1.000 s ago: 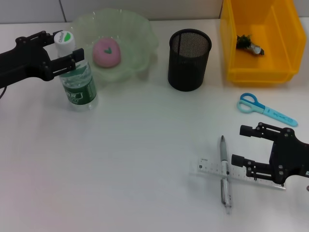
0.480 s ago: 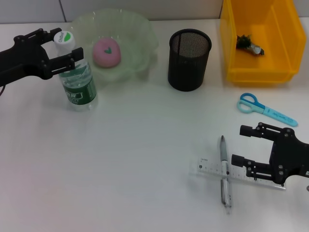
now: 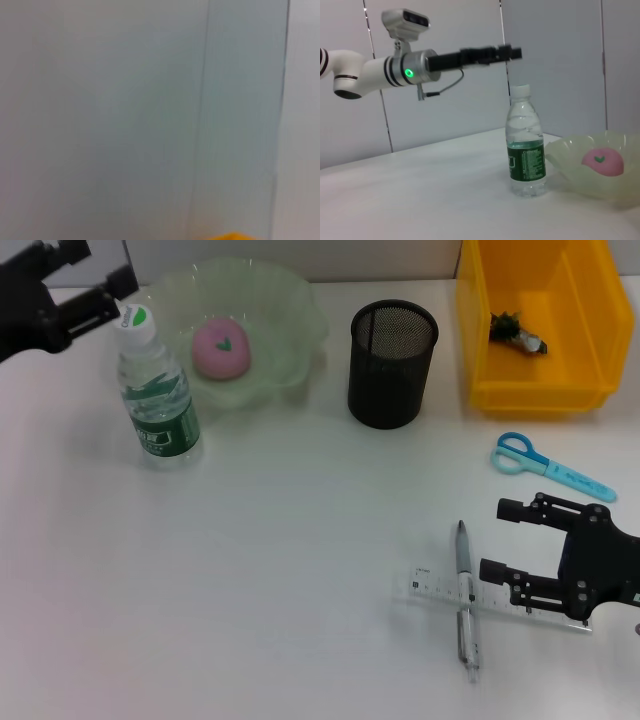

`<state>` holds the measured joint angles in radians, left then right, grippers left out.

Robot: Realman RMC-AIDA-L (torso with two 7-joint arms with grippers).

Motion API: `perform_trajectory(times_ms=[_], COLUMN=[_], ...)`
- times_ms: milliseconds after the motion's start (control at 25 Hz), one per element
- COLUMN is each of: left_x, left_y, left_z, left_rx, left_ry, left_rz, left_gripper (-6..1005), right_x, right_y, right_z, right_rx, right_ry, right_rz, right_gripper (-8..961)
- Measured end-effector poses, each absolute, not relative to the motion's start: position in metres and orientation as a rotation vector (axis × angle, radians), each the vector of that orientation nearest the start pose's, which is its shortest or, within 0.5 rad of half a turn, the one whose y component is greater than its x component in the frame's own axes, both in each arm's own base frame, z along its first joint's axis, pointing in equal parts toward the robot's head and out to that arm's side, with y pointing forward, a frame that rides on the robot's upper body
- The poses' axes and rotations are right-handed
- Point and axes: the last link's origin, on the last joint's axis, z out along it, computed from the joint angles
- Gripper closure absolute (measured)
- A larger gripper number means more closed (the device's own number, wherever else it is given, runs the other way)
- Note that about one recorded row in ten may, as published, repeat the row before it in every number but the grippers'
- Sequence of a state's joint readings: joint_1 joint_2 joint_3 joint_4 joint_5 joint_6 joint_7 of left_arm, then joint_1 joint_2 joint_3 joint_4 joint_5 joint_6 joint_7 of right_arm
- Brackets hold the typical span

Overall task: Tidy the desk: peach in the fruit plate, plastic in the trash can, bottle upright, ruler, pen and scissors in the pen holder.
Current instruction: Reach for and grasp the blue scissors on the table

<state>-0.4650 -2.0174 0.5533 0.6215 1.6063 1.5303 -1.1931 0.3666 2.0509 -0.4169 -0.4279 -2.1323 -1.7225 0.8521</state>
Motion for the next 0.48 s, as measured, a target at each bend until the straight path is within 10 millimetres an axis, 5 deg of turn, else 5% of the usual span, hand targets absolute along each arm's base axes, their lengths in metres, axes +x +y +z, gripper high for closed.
perform_trajectory(times_ms=[480], left_x=[-0.258], left_y=[0.308], left_z=[0.054], left_rx=[-2.538], left_ry=[-0.416], left_rz=[-1.156], left_gripper=[208], right_x=[0.317], right_y=[0.249], right_z=[-0.007], right_rx=[-2.657], right_ry=[0.377], right_rz=[0.834], right_gripper=[211])
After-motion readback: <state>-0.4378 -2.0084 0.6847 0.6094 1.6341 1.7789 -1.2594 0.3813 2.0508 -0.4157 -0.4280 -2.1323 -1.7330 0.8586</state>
